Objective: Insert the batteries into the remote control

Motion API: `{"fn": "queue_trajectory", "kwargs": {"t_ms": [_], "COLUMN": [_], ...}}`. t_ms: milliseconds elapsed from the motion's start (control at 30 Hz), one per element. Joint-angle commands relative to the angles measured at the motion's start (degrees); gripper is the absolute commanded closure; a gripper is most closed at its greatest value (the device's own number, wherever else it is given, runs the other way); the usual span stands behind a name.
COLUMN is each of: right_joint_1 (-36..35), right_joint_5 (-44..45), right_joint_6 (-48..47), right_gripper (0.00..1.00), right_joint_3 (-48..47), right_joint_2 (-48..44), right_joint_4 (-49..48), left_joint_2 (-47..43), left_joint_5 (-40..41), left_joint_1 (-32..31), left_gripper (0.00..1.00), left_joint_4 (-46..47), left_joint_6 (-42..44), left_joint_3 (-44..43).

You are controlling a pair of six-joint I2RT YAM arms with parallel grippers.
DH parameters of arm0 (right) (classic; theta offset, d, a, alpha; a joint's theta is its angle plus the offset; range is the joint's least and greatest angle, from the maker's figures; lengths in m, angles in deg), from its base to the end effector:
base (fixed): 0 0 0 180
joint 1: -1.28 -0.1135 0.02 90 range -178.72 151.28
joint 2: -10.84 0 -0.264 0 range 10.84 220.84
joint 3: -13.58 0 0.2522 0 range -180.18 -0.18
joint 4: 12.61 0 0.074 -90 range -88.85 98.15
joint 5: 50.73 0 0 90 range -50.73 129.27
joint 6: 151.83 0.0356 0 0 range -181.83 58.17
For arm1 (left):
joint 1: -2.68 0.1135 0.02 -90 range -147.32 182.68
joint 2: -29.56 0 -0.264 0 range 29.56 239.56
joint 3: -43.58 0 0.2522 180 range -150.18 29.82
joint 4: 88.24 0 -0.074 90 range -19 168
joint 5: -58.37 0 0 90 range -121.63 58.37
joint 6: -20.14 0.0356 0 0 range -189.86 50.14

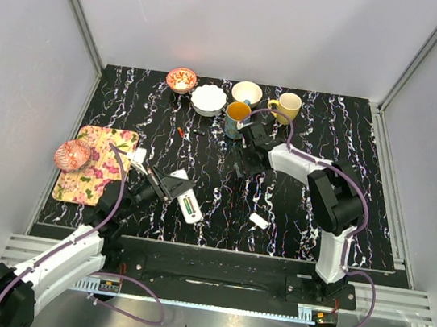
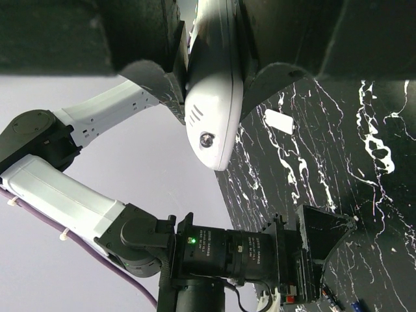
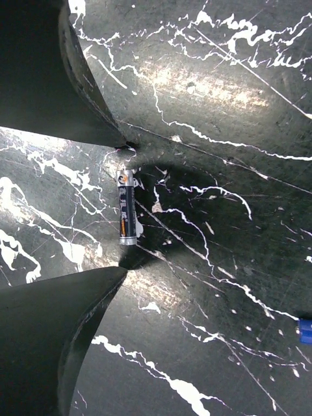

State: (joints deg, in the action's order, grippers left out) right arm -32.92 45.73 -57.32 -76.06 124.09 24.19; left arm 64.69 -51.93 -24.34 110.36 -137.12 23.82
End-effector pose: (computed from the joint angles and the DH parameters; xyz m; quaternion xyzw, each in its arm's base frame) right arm 0.3408 0.2268 0.1599 -0.2334 0.9368 0.0331 0.2586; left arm 0.1320 -0.0812 0.2046 -0.1123 0.6789 -0.6067 0.3979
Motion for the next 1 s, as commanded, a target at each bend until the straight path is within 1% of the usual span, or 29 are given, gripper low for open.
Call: {"fn": "queue_trajectory", "kwargs": {"t_ms": [0, 233, 267, 400, 700, 833, 967], "right_joint_1": [-0.3, -0.3, -0.3, -0.3, -0.3, -0.3, -0.2], "right_joint_5": [1.1, 0.7, 0.6, 0.3, -0.2, -0.7, -0.9], "right_joint_6": [-2.0, -2.7, -2.7, -2.2, -1.1, -1.0, -0.9], "right_gripper": [0.21, 0.26, 0.28, 0.34, 0.33, 0.36, 0.42], "right_joint_3": [-2.5, -3.7, -3.7, -3.3, -1.3, -0.1, 1.3], "right_joint_2": [1.8, 3.4, 3.4, 3.5, 2.4, 1.8, 1.2], "right_joint_4": [0.7, 1.2, 1.2, 1.3, 1.2, 1.3, 0.9], "left_joint_2": [0.8, 1.9, 1.9, 1.9, 2.2, 2.6, 2.8], "left_joint_5": [0.6, 0.3, 0.3, 0.2, 0.1, -0.1, -0.1], "left_joint_1": [-0.2, -0.1, -0.1, -0.1, -0.1, -0.1, -0.2], "left_gripper": [1.0, 1.0, 1.0, 1.0, 1.0, 1.0, 1.0], "left_joint_4": [4.4, 5.3, 5.4, 5.4, 6.1, 6.6, 7.1], "left_joint_6": [0.7, 0.6, 0.6, 0.6, 0.5, 0.2, 0.1], "left_joint_3": [-2.3, -2.0, -1.9, -1.8, -1.6, -1.3, -1.2]}}
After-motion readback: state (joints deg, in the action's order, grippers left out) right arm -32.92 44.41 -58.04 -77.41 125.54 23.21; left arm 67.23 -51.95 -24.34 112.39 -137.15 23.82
